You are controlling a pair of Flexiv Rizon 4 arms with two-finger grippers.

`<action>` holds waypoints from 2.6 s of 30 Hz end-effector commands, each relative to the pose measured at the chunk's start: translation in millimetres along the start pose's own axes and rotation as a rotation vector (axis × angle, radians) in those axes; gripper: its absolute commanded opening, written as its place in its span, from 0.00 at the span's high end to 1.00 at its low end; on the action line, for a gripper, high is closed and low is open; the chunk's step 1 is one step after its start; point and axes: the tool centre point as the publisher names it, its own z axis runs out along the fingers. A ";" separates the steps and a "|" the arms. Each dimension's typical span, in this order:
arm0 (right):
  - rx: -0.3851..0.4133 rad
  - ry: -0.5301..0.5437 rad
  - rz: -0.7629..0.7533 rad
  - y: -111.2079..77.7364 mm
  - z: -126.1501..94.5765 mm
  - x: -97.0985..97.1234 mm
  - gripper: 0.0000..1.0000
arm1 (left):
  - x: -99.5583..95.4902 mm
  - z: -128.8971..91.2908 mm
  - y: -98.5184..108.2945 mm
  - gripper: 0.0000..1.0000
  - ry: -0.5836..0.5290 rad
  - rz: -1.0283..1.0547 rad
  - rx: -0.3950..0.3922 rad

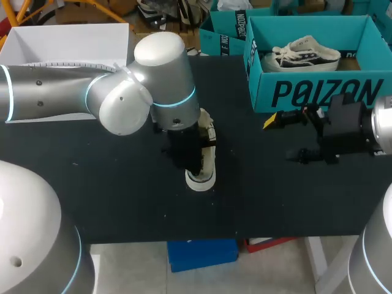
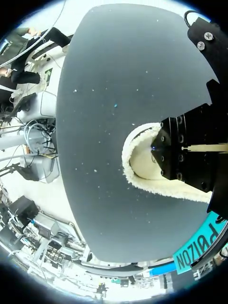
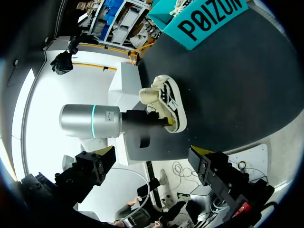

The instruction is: Take the shoe out of the shoebox, open the shoe tongue, remove and reinsert the insole, then place the shoe into the shoebox

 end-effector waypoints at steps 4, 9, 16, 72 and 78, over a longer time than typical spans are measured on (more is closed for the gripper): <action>-0.001 -0.001 0.000 -0.2 0.5 0.3 0.00 | -2.7 -24.6 -2.1 1.00 -0.019 0.016 -0.036; -0.001 -0.001 0.000 -0.2 0.5 0.3 0.00 | -1.1 -52.7 -2.4 1.00 -0.028 0.025 -0.063; -0.001 -0.001 0.000 -0.2 0.5 0.3 0.00 | 2.4 -89.7 -4.8 1.00 -0.022 0.042 -0.098; -0.001 -0.001 0.000 -0.2 0.5 0.3 0.00 | 54.1 -136.7 84.1 1.00 -0.415 -0.395 -0.055; -0.001 -0.001 0.000 -0.2 0.5 0.3 0.00 | 47.3 -133.7 109.7 1.00 -0.457 -0.455 -0.049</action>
